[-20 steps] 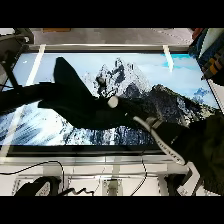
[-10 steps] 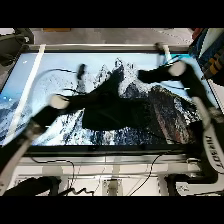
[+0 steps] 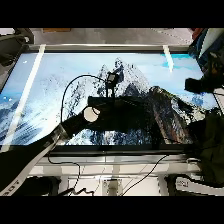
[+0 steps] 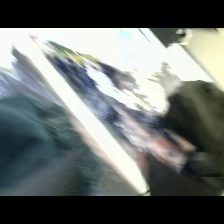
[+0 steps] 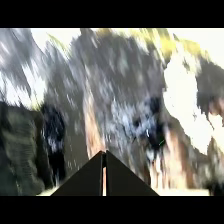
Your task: Fold the clothes and pants, and hang the long-sleeved shirts on hangers.
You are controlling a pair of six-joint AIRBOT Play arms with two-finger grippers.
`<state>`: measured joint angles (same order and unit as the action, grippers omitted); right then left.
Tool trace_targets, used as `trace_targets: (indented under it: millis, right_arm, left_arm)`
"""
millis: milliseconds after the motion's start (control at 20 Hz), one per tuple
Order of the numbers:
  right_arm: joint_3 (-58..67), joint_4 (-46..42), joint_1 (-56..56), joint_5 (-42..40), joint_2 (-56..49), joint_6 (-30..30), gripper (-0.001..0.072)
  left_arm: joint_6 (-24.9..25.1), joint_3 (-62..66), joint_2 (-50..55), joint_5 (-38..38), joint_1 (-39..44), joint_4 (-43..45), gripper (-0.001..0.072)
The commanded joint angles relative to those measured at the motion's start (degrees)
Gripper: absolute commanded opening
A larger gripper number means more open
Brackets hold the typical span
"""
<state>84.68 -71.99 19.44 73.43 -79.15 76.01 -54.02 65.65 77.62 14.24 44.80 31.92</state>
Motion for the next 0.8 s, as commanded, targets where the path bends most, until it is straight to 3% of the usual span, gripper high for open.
trace_targets:
  millis: [0,100,400,500,650,750]
  right_arm:
    - [-8.55,13.77,5.57,3.48,0.17,-11.56,0.0024]
    - [-12.94,17.70,4.98,3.02,0.17,-14.21,0.0024]
    - [-16.17,18.01,-0.92,-1.70,0.17,-14.21,0.0024]
    - [-16.17,18.03,-3.08,-5.49,0.17,-14.16,0.0024]
    - [-16.17,18.05,-5.29,-10.23,0.17,-14.14,0.0024]
    - [-16.17,18.45,-5.55,-11.58,0.17,-13.75,0.0024]
  left_arm:
    - [0.90,0.17,0.33,-0.96,-4.50,15.41,0.0025]
    - [0.90,0.17,1.70,-0.98,-8.79,19.12,0.0024]
    - [0.94,0.22,12.37,-0.07,-17.57,19.30,0.0023]
    - [1.03,0.24,15.02,4.59,-16.41,19.30,0.0024]
    - [6.95,0.70,15.50,15.21,-10.32,19.06,0.0024]
    - [7.76,2.12,15.37,23.30,-4.63,18.27,0.0024]
